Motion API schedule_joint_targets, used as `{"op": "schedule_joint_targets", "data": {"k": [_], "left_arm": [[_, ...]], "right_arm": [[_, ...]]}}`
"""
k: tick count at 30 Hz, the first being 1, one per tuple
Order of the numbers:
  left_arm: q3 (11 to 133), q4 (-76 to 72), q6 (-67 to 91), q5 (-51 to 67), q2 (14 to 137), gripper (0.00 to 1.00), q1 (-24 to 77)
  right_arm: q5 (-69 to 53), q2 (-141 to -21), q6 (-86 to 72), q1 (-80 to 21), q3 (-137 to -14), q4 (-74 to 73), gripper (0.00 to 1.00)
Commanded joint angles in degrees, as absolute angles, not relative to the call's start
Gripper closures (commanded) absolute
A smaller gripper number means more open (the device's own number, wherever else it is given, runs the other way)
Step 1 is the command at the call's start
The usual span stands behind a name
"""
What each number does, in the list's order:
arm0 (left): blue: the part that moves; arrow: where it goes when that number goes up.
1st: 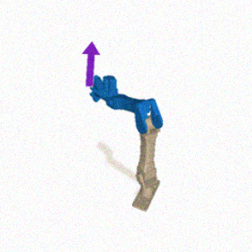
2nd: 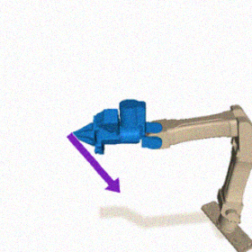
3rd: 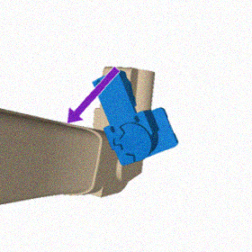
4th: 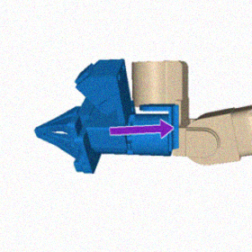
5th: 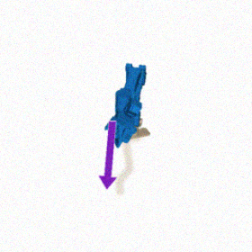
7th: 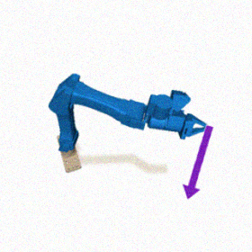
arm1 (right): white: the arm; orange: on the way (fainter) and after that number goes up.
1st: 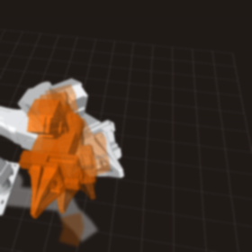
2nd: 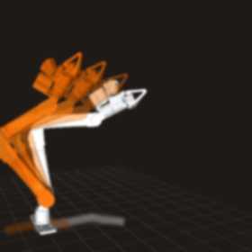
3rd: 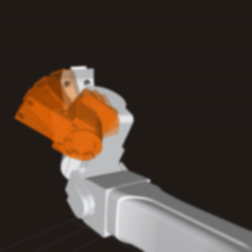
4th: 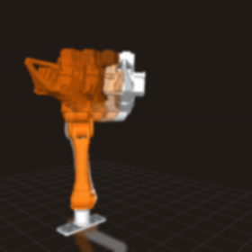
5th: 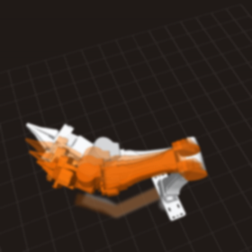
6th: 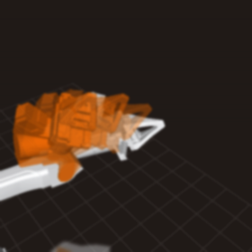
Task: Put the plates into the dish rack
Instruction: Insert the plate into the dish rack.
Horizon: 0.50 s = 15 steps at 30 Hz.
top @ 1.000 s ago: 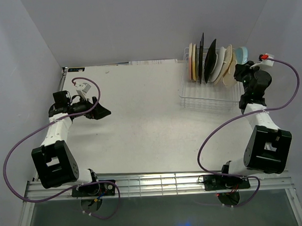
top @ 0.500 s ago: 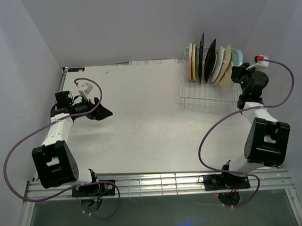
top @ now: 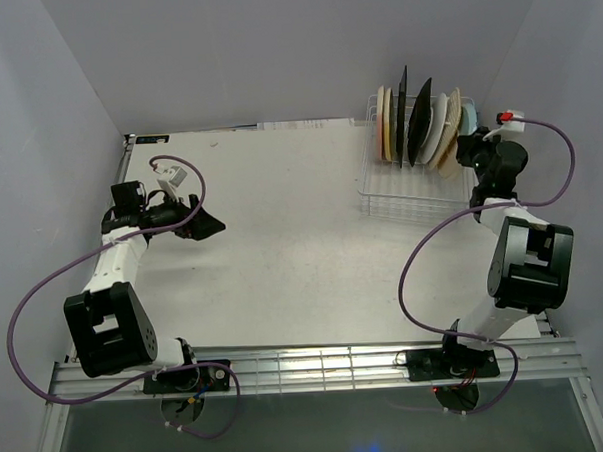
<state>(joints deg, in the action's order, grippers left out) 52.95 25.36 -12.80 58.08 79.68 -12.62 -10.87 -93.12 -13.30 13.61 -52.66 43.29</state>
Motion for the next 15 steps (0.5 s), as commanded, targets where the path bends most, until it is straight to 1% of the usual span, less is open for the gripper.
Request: {"op": "schedule_joint_targets", "data": {"k": [1, 9, 15], "left_arm": [[52.38, 24.79, -13.36, 58.89, 76.91, 0.02, -12.3], [52.38, 24.61, -13.36, 58.54, 77.08, 0.02, -12.13], [52.3, 24.61, -13.54, 58.36, 77.08, 0.02, -12.13]], "right_arm": [[-13.1, -92.63, -10.91, 10.91, -58.62, 54.67, 0.92], [-6.51, -96.15, -0.45, 3.88, -64.24, 49.75, 0.92], [-5.63, -98.61, 1.93, 3.6, -66.97, 48.26, 0.92]]}}
